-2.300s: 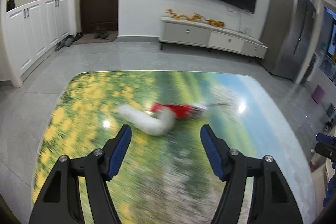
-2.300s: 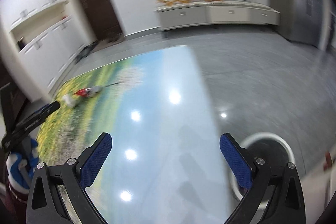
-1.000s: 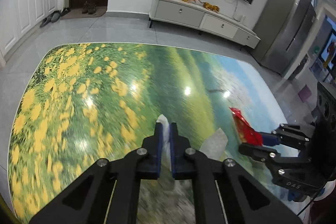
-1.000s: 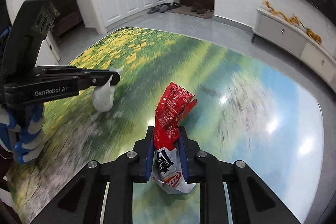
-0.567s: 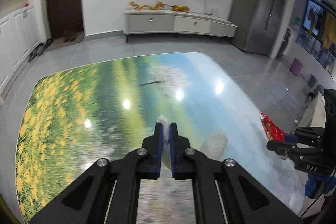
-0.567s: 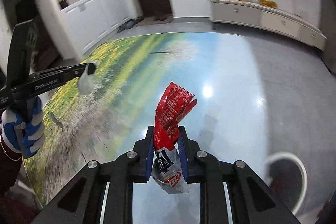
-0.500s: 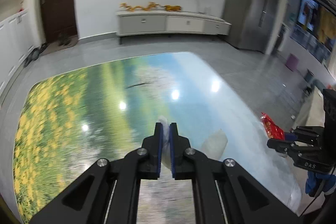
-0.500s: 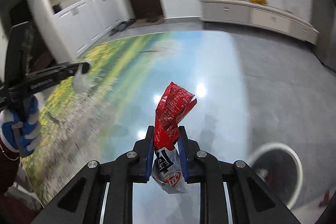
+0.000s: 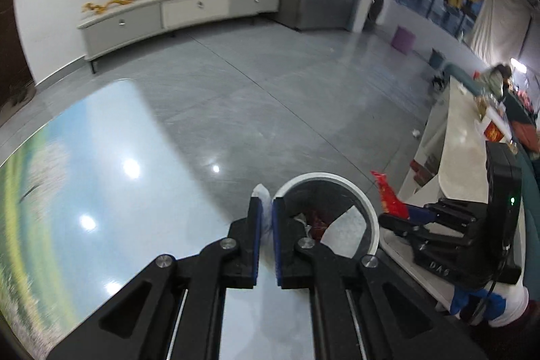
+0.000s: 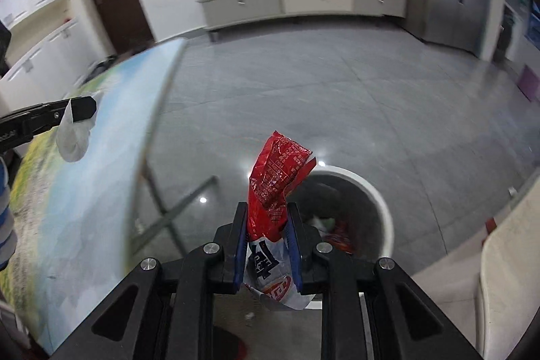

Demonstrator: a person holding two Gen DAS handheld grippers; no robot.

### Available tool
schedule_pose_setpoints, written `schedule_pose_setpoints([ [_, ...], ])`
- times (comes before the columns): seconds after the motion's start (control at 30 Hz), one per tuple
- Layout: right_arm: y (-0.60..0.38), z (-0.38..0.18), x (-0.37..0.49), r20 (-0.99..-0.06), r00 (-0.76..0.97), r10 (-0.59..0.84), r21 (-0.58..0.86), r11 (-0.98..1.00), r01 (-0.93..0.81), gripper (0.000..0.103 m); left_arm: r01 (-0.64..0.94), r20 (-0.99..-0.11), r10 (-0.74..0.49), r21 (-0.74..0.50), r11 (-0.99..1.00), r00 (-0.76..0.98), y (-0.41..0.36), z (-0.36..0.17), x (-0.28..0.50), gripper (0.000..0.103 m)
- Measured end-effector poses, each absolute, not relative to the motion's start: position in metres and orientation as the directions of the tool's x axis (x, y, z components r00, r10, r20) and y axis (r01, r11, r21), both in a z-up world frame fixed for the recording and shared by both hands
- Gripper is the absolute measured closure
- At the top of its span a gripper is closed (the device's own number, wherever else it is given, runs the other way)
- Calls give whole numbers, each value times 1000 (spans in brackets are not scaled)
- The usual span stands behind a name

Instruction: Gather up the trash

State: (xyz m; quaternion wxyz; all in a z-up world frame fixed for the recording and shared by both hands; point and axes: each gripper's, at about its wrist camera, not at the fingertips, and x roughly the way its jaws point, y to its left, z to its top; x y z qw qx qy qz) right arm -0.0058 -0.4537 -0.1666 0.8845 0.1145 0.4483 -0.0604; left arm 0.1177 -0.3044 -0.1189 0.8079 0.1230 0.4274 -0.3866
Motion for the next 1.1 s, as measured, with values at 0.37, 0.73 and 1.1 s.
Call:
schedule_pose_setpoints([
  [0.37, -519, -215, 12, -846, 533, -4, 193, 929, 315, 80, 734, -846, -468, -146, 663, 255, -396, -169, 132, 94],
  [0.73, -534, -240, 8, -866, 499, -33, 172, 917, 359, 48, 725, -847, -474, -169, 668, 239, -419, -181, 133, 48],
  [1.1, -529, -226, -14, -851, 520, -69, 173, 899, 402, 27, 722, -816, -472, -101, 684, 333, -401, -154, 108, 41],
])
